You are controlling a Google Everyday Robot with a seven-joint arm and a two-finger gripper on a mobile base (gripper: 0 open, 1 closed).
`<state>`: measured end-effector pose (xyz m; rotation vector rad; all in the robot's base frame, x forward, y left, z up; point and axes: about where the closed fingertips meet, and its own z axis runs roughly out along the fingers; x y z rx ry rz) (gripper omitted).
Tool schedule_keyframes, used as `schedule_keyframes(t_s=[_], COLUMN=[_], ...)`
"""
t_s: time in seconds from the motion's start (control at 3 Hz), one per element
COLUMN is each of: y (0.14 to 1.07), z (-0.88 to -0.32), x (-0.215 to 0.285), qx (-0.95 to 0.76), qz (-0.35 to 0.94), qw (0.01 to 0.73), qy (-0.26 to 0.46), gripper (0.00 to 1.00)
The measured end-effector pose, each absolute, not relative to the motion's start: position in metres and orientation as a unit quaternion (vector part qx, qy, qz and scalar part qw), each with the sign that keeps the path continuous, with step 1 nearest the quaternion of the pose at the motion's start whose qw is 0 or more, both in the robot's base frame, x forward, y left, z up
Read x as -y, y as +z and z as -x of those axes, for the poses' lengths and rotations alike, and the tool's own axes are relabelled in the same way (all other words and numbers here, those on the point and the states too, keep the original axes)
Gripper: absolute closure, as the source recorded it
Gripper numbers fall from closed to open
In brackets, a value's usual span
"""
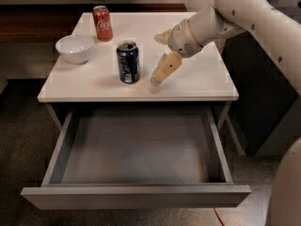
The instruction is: Place pepsi can into top drawer
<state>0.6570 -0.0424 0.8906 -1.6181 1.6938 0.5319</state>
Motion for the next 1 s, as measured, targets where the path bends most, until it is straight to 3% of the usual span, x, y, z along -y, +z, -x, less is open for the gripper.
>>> schedule_keyframes(t_s=[1.0], y=[0.914], z=[-0.689], x=[-0.024], qx=[-0.651], qz=[0.621], qw=[0.365], qy=[0.238], gripper=[0.02])
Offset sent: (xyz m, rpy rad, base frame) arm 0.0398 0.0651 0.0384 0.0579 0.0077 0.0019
